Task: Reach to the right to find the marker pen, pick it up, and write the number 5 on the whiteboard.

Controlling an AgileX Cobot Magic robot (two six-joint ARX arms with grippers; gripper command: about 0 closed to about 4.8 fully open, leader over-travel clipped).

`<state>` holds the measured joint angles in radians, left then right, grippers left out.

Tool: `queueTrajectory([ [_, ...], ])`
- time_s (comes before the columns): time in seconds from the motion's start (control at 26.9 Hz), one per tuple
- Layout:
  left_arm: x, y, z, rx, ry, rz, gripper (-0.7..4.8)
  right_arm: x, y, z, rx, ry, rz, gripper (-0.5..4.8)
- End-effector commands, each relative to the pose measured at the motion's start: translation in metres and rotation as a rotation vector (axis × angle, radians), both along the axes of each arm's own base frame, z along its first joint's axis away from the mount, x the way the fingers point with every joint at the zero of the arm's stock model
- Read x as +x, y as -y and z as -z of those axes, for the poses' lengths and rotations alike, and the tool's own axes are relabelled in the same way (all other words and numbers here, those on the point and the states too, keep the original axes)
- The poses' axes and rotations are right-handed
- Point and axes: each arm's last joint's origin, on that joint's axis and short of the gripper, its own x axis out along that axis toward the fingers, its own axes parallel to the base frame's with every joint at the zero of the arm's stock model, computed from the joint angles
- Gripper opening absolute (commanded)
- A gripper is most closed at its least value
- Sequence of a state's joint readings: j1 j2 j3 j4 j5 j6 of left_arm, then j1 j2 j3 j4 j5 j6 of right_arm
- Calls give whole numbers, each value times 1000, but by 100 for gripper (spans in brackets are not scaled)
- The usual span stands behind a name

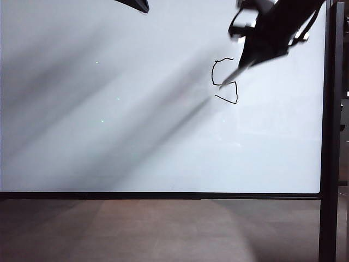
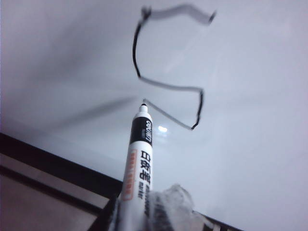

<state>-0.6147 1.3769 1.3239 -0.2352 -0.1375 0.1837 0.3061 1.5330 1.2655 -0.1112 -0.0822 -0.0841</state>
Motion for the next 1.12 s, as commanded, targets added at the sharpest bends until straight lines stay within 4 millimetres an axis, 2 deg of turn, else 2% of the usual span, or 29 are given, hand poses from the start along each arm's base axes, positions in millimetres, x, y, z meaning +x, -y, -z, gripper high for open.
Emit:
queueTrajectory([
  [0.04,-13,-11,-20,-43,69,-25,-5,-23,7,-31,27,104,0,-6],
  [0.19,-31,-39,-41,-134,90,-66,-5,-53,17,-64,58,203,1,-6],
  [0.3,-49,-63,-54,-197,86,-77,-5,-77,24,-79,80,266,5,-6],
  [0.41,-72,-90,-64,-217,123,-112,-5,-104,34,-84,96,311,27,-6],
  [0.52,-99,-112,-66,-253,169,-111,-5,-135,45,-81,107,351,72,-6],
  [0.78,-165,-144,-38,-355,242,-174,-5,-205,69,-57,196,432,157,-6],
  [0.93,-196,-155,-13,-447,252,-173,-5,-233,79,-42,229,472,170,-6],
  [1.12,-223,-164,17,-446,329,-158,-5,-263,88,-20,258,499,158,-6],
])
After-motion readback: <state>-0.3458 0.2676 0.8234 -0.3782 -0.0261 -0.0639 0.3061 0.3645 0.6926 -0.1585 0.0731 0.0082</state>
